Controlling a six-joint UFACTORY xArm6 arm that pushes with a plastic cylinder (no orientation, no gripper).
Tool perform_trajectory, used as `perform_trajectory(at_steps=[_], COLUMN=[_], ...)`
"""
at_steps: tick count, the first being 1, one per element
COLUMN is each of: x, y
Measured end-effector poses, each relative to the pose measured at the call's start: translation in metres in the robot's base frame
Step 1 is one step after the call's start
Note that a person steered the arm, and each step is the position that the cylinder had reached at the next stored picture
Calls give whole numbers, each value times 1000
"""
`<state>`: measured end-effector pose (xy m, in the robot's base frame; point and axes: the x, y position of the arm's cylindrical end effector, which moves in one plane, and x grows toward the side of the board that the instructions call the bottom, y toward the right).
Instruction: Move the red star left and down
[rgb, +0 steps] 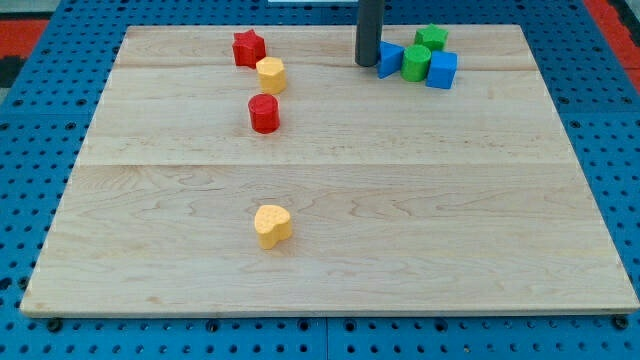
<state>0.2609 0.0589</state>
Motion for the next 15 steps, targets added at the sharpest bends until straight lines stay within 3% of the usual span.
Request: perform_trajectory(at_steps=[3, 7, 9, 11, 15], x=[-53, -55, -59, -12, -39], y=[-9, -37, -100, -112, -121])
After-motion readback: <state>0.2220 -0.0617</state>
